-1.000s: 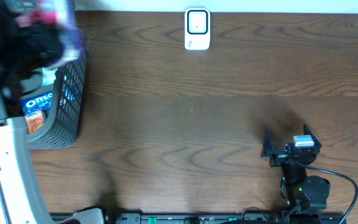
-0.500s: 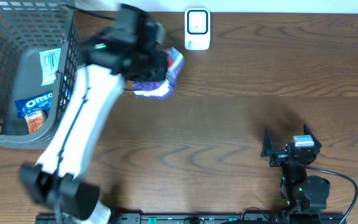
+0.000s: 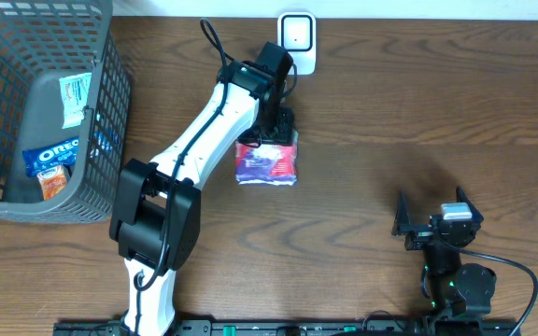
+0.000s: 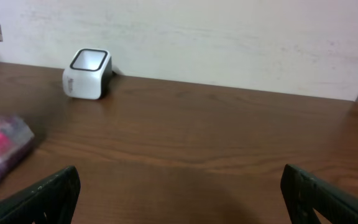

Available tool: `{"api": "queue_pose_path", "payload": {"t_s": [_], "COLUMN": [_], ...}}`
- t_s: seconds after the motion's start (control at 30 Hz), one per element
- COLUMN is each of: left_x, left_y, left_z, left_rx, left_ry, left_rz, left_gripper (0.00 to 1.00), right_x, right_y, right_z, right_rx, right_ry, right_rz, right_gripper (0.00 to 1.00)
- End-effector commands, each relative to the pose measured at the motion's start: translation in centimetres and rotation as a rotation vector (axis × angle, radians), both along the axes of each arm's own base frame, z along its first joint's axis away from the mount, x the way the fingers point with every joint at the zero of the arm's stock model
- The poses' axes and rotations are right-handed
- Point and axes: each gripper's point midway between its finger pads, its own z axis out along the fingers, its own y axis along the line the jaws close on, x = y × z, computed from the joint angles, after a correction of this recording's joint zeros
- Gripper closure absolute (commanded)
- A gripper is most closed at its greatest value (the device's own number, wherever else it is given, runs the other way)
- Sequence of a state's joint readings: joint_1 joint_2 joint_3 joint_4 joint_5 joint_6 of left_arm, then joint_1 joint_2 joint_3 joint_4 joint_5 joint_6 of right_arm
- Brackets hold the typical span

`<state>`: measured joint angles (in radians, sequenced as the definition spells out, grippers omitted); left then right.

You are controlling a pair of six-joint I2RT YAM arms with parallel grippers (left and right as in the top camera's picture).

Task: Scan the item barcode
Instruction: 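Lift the pink pack out and place it on the table center, then return the left gripper into the basket and grasp the orange box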

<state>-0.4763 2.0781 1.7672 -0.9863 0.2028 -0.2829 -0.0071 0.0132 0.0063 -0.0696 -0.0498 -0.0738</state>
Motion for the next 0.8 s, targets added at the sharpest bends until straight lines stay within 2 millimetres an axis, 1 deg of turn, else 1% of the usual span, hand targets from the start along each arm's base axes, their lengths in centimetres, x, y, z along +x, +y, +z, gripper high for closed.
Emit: {"api": "queue_pose_path", "payload": {"t_s": [0.0, 0.07, 0.1, 0.2, 0.23, 0.27, 0.3, 0.37, 0.43, 0.5, 0.57, 0.6, 0.67, 0.7, 0.77], "left_x": [1.0, 1.7, 2.1, 3.7, 4.2, 4.5, 4.9, 5.4, 5.3, 4.6, 3.6, 3.0, 1.7, 0.9, -0.5], "left_y": [0.7, 1.1, 1.6, 3.5, 4.7, 5.6, 7.1, 10.3, 14.1, 18.9, 23.7, 26.3, 31.7, 34.8, 39.2], "left_z": [2.0, 3.9, 5.3, 10.6, 12.9, 14.6, 17.0, 20.9, 24.3, 27.2, 29.0, 29.7, 30.3, 30.3, 29.4], "left_rx": [-0.004, -0.021, -0.033, -0.080, -0.098, -0.108, -0.120, -0.129, -0.128, -0.111, -0.076, -0.046, 0.027, 0.077, 0.154], "left_ry": [-0.056, -0.095, -0.123, -0.243, -0.296, -0.340, -0.405, -0.519, -0.617, -0.695, -0.750, -0.772, -0.795, -0.795, -0.772], "left_rz": [0.012, 0.023, 0.029, 0.077, 0.101, 0.114, 0.133, 0.173, 0.243, 0.345, 0.454, 0.516, 0.658, 0.745, 0.864], "left_gripper": [0.01, 0.02, 0.02, 0.02, 0.02, 0.02, 0.02, 0.01, 0.00, 0.00, 0.00, 0.00, 0.00, 0.00, 0.00], "right_x": [0.0, 0.0, 0.0, 0.0, 0.0, 0.0, 0.0, 0.0, 0.0, 0.0, 0.0, 0.0, 0.0, 0.0, 0.0], "right_y": [0.2, 0.2, 0.2, 0.2, 0.2, 0.2, 0.2, 0.2, 0.2, 0.2, 0.2, 0.2, 0.2, 0.2, 0.2], "right_z": [-0.1, -0.1, -0.1, -0.1, -0.1, -0.1, -0.1, -0.1, -0.1, -0.1, -0.1, -0.1, -0.1, -0.1, -0.1], "right_rx": [-0.009, -0.009, -0.009, -0.009, -0.009, -0.009, -0.009, -0.009, -0.009, -0.009, -0.009, -0.009, -0.009, -0.009, -0.009], "right_ry": [0.004, 0.004, 0.004, 0.004, 0.004, 0.004, 0.004, 0.004, 0.004, 0.004, 0.004, 0.004, 0.004, 0.004, 0.004], "right_rz": [0.012, 0.012, 0.012, 0.012, 0.012, 0.012, 0.012, 0.012, 0.012, 0.012, 0.012, 0.012, 0.012, 0.012, 0.012], "right_gripper": [0.01, 0.01, 0.01, 0.01, 0.01, 0.01, 0.01, 0.01, 0.01, 0.01, 0.01, 0.01, 0.01, 0.01, 0.01]}}
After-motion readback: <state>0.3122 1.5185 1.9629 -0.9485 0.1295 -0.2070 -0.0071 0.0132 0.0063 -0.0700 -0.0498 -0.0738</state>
